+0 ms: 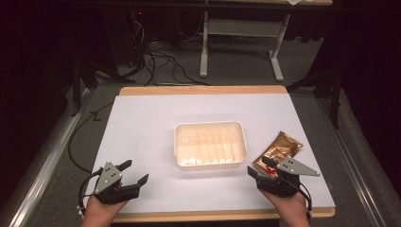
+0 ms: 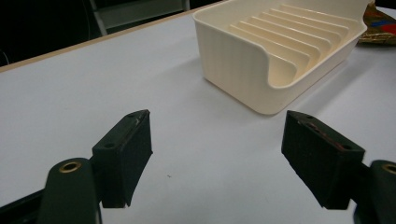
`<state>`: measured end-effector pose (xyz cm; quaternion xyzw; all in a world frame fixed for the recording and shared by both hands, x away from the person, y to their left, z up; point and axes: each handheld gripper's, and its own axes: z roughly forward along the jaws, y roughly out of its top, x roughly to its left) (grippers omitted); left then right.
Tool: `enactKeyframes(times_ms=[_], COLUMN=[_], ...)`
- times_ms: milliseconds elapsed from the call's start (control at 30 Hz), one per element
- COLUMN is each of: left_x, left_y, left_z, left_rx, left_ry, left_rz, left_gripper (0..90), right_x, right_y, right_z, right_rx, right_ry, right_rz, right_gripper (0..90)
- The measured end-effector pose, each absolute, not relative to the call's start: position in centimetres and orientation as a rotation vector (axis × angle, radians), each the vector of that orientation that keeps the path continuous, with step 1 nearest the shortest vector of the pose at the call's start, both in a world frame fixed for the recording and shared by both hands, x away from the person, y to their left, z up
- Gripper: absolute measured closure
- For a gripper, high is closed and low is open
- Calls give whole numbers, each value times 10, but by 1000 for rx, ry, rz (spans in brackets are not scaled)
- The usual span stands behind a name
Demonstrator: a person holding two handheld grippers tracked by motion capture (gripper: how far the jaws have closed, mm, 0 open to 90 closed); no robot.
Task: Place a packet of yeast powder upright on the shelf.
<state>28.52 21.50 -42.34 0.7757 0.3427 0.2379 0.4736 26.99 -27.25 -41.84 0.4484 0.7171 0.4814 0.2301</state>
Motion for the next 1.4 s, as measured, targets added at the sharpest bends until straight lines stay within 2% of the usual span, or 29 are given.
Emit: enactKeyframes(times_ms=[433, 767, 933, 1167, 1400], left_x=[288, 294, 300, 308, 310], left_y=[215, 210, 204, 192, 186], left_z=[-426, -425, -424, -425, -425], left_rx=[1907, 1902, 1906, 1921, 1931], left_ry=[842, 827, 805, 769, 749], left_rz=[578, 563, 545, 516, 508], left_gripper=[247, 247, 247, 247, 247], right_x=[272, 266, 263, 262, 266], right_y=[-287, -296, -312, -323, -325], right_z=[-421, -426, -436, -450, -462], right_rx=[1270, 1264, 1338, 1437, 1475], right_ry=[1951, 1961, 1979, 2046, 2098], right_rz=[1306, 1231, 1163, 1063, 930], right_gripper=[385, 471, 517, 536, 622])
